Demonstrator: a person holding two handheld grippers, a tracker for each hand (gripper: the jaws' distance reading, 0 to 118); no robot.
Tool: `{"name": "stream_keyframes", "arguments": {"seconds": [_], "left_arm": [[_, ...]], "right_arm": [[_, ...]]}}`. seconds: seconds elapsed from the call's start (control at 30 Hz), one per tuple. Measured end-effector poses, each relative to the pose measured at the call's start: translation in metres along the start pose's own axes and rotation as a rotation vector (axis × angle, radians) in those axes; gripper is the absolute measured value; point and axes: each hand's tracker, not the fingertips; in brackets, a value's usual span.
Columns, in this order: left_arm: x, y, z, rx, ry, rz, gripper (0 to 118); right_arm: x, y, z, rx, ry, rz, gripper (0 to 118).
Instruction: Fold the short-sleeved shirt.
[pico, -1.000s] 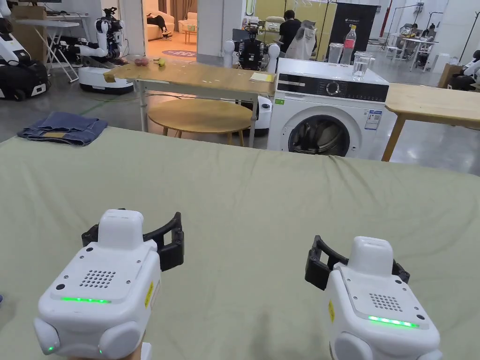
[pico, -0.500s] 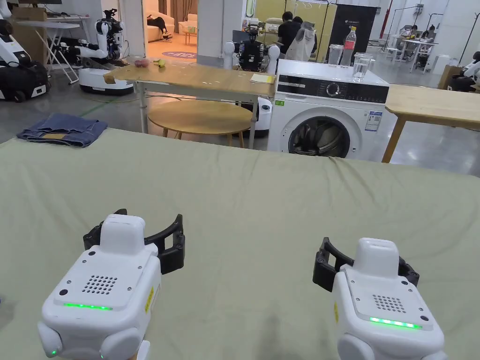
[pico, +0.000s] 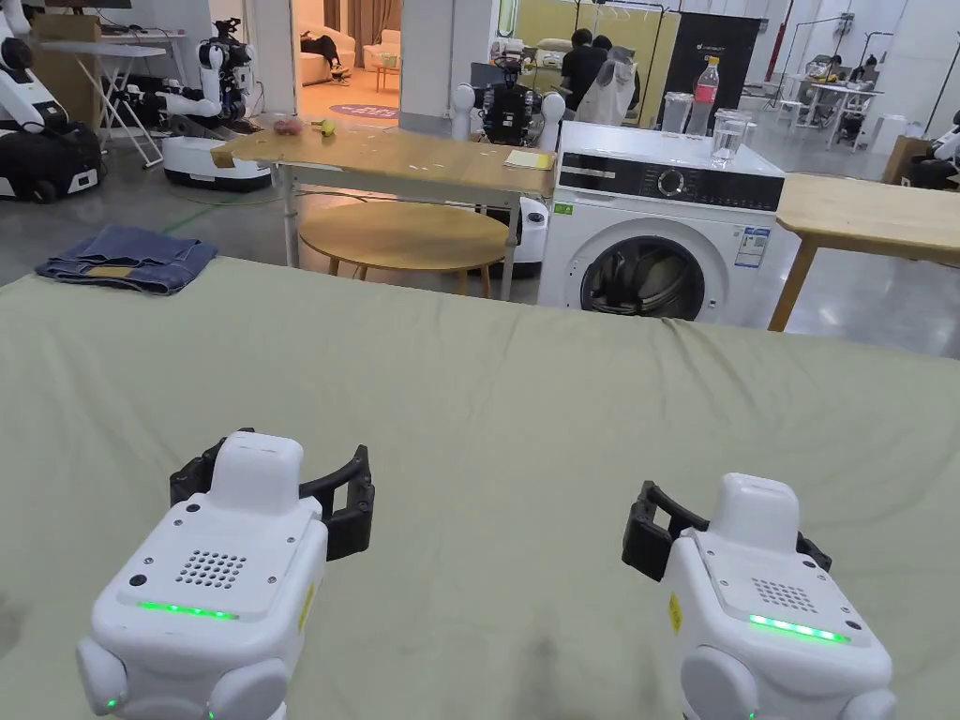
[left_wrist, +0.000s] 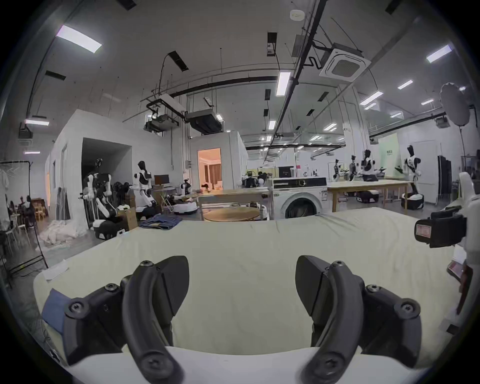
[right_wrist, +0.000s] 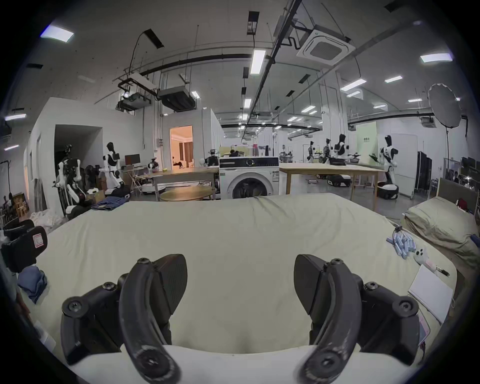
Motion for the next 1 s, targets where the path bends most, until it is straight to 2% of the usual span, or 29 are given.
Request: {"name": "stream_keyframes", "arguments": {"seconds": [0.13,0.4,0.57,1.0], "left_arm": [[-0.003,0.004,0.000,-0.003,-0.028,0.044,85],[-0.010,0.004,-0.004,-0.031,-0.029,0.108,85],[-0.011,0.007,-0.005,-0.035,-0.018,0.091,85],[-0.010,0.006,-0.007,-0.039,-0.020,0.077,85]], "right_arm": [[-0.004,0.004,-0.001,-0.008,-0.003,0.009,87],[-0.001,0.009,-0.005,-0.057,0.001,-0.061,87],[-0.004,0.013,-0.012,-0.135,-0.074,-0.048,87],[-0.002,0.011,-0.007,-0.113,-0.029,-0.047,87]]}}
